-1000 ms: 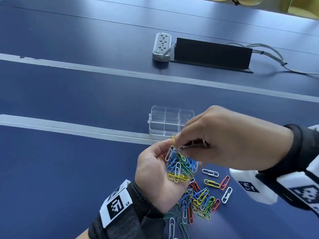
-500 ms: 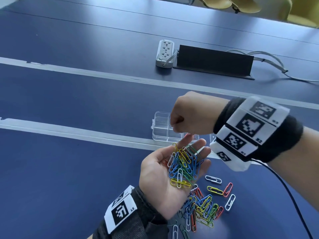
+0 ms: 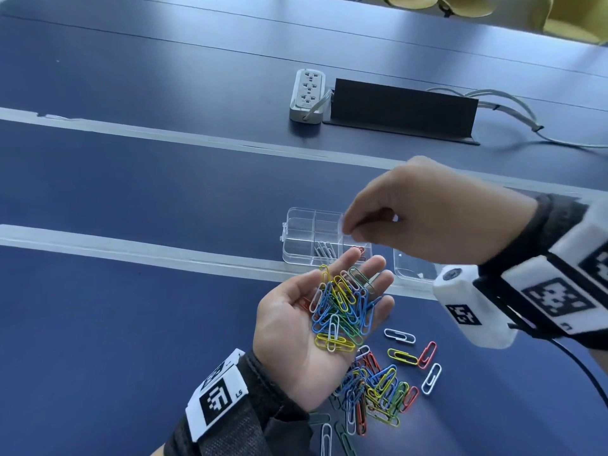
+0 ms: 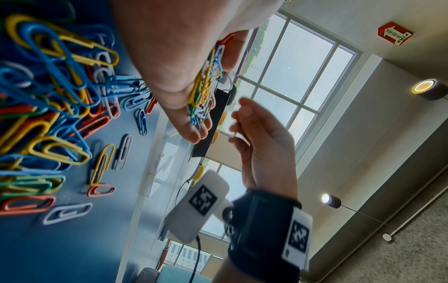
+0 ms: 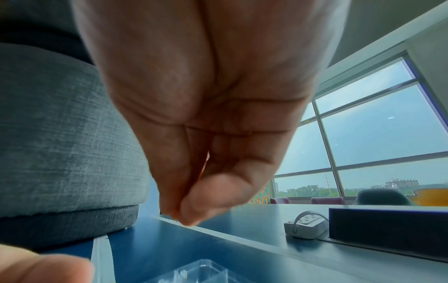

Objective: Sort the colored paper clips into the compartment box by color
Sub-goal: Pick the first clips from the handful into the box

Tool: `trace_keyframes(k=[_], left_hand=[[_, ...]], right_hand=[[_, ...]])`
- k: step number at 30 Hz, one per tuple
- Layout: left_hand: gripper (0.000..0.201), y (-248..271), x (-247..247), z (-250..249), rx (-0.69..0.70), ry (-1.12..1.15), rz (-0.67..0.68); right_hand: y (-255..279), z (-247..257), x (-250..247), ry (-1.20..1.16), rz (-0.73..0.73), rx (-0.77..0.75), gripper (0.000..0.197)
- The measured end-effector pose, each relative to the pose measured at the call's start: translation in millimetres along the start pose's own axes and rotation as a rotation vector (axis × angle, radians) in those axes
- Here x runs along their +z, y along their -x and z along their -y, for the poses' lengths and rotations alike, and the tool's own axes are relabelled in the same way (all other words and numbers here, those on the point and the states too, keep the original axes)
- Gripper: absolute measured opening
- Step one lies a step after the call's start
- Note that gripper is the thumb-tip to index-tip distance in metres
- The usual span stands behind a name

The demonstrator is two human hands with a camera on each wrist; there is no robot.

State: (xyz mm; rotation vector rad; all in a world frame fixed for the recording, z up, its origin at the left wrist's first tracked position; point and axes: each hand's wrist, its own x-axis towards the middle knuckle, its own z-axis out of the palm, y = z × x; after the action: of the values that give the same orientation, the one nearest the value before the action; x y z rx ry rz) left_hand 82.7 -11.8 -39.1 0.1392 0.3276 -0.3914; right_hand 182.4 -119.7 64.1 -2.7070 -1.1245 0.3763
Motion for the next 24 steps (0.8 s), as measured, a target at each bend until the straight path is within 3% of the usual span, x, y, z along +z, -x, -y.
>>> trace_keyframes(k=[6,18,24], left_hand=[[0.047,1.9,3.0,3.0,0.001,-0.022,-0.001],[0.050,0.4,1.2,0.1,0.010,-0.007,-0.007],[0.049,-1.6,-2.3,-3.0,0.050,-0.006,-0.012]], right_hand=[[25.1,4.8,11.8,0.064,0.112,0.058,0.022],[22.8,-6.2,30.0,-0.009,0.072,0.055,0.021],[27.4,-3.2,22.3,-0.151,-0.091,-0.060,0.004]])
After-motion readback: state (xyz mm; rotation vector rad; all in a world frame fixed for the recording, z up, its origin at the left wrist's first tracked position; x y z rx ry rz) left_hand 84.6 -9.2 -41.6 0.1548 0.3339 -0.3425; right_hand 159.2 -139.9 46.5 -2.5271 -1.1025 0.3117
